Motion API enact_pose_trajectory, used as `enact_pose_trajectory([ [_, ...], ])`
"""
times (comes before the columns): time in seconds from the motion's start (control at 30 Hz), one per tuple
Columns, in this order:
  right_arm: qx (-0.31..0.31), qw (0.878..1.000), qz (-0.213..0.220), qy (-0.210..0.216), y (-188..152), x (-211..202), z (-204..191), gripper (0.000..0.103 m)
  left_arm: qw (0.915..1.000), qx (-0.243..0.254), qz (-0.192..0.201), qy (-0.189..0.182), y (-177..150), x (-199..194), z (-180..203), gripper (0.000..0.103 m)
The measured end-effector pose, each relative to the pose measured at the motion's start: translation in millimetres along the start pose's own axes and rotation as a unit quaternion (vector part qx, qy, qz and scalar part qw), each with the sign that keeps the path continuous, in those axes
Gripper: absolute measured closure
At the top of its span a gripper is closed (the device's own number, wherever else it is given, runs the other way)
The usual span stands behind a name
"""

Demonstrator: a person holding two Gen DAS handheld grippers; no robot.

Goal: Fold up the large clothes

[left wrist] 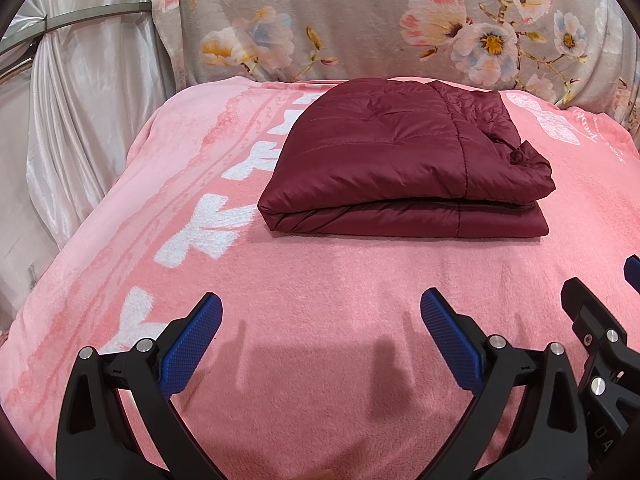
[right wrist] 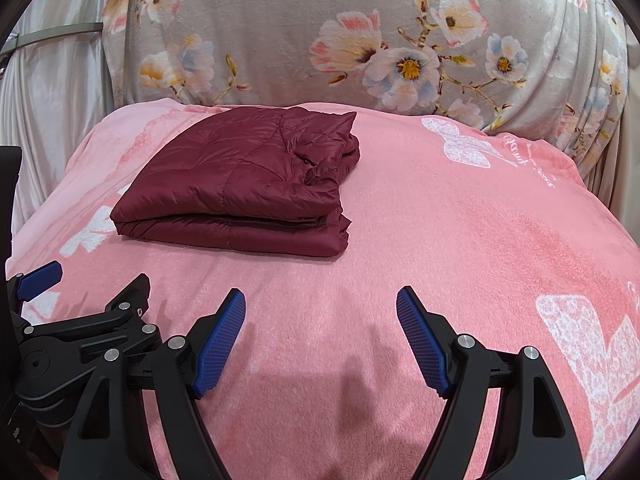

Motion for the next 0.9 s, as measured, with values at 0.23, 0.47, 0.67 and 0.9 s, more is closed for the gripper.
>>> enact_pose_trajectory([
  [0.23, -0.001, 1.0, 0.0, 0.001, 0.1, 0.3, 1.0, 0.027, 1.0, 0.002, -0.001, 0.0, 0.3, 0.2, -2.0, 0.006],
  [0.47, -0.001, 1.0, 0.0, 0.002, -0.6, 0.6, 1.3, 0.027, 1.0, 0.002, 0.0, -0.001, 0.8, 0.1, -1.7, 0.006],
  [0.67, -0.001, 1.0, 0.0, 0.001, -0.4, 0.8, 1.0, 0.027, 1.0, 0.003, 0.0, -0.001, 0.8, 0.0, -2.2, 0.006],
  [0.9, -0.001, 1.0, 0.0, 0.001, -0.2, 0.7, 1.8, 0.027, 1.0, 0.005, 0.001, 0.002, 2.2, 1.7, -4.3, 0.007],
])
Point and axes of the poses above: each gripper's, at about its wrist camera, not at the fingertips, and x roughly the way its jaws point, z to its right, y to its top, the point moved 1 cm from there along x, roughly the way its jaws point, and after that the axes turned 3 degrees about -z, right-handed, at the moved point
